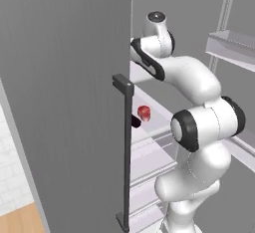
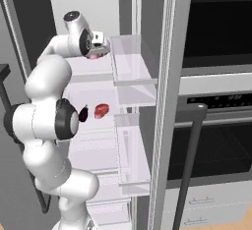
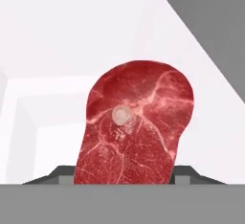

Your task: Place one eggplant and one steak in each tupperware on the nearby counter, to pack two identical lunches.

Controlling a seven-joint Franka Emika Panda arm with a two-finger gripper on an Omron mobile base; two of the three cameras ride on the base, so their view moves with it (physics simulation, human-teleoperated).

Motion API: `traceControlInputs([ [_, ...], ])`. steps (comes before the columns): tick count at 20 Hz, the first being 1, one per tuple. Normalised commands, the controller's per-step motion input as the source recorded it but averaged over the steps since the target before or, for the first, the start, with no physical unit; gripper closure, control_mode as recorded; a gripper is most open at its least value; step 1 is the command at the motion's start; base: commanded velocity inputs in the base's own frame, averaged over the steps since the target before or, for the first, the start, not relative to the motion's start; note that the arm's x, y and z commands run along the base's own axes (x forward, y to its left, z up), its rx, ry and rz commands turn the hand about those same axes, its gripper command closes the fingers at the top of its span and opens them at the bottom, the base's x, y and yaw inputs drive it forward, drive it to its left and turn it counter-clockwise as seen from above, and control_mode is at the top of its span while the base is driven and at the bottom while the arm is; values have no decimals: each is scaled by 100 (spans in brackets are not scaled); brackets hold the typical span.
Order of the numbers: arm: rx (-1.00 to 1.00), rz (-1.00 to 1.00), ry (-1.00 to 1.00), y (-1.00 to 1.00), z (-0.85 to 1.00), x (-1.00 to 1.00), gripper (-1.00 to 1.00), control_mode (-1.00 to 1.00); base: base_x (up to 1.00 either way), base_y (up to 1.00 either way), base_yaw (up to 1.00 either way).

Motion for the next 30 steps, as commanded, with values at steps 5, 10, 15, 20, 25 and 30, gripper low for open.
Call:
traceControlInputs([
  [5, 0, 0, -12, -7, 10, -100, 100, -100, 0, 0, 0],
  [10, 11, 0, -15, -29, 26, -100, 100, -100, 0, 0, 0],
  [15, 7, 0, -9, -10, 28, -100, 100, -100, 0, 0, 0],
  [20, 0, 0, 0, 0, 13, -100, 100, -100, 0, 0, 0],
  [25, 0, 0, -5, 0, 28, -100, 100, -100, 0, 0, 0],
  [30, 0, 0, -10, 0, 12, -100, 100, -100, 0, 0, 0],
])
